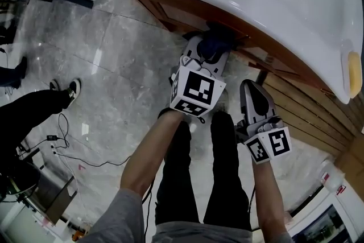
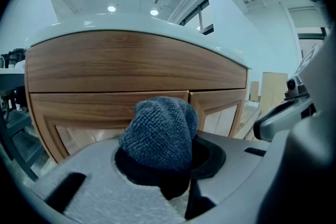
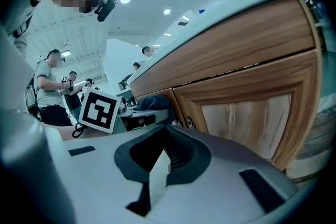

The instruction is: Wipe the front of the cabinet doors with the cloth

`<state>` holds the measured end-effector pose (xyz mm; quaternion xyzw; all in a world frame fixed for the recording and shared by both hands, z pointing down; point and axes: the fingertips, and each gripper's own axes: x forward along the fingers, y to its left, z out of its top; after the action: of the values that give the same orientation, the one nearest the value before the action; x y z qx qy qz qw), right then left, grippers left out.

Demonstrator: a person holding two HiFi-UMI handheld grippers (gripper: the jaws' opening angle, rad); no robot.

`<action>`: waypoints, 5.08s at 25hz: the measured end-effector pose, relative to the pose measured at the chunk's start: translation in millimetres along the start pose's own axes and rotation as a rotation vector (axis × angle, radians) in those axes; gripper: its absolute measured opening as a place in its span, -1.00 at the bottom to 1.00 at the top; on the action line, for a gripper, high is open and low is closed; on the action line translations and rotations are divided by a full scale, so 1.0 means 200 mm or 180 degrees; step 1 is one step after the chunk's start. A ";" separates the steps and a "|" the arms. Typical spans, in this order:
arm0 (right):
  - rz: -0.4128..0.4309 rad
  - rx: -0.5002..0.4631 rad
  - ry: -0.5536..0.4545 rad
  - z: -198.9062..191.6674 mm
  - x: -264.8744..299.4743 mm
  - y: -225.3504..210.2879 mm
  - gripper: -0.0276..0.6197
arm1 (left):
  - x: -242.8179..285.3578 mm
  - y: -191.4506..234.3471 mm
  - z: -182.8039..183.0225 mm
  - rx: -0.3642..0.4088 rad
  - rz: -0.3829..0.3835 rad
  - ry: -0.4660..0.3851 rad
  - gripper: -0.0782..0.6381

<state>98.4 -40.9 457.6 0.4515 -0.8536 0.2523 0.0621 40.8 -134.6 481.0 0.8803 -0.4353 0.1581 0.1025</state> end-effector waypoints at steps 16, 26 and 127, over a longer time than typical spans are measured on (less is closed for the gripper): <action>-0.0072 -0.0018 0.0041 -0.05 -0.04 -0.01 -0.89 | 0.04 -0.30 0.03 0.0102 -0.0555 -0.0067 -0.50; -0.0050 -0.0019 0.0059 -0.07 0.00 0.07 -0.89 | -0.15 -0.27 -0.03 0.0051 -0.0592 -0.0099 -0.50; 0.0066 0.0033 -0.0080 -0.21 0.32 -0.01 -0.89 | 0.05 0.49 -0.47 0.0081 0.0322 0.0110 -0.50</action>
<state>57.3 -68.2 515.2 0.4461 -0.8576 0.2516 0.0464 -49.1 -171.2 576.2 0.8556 -0.4753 0.1839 0.0907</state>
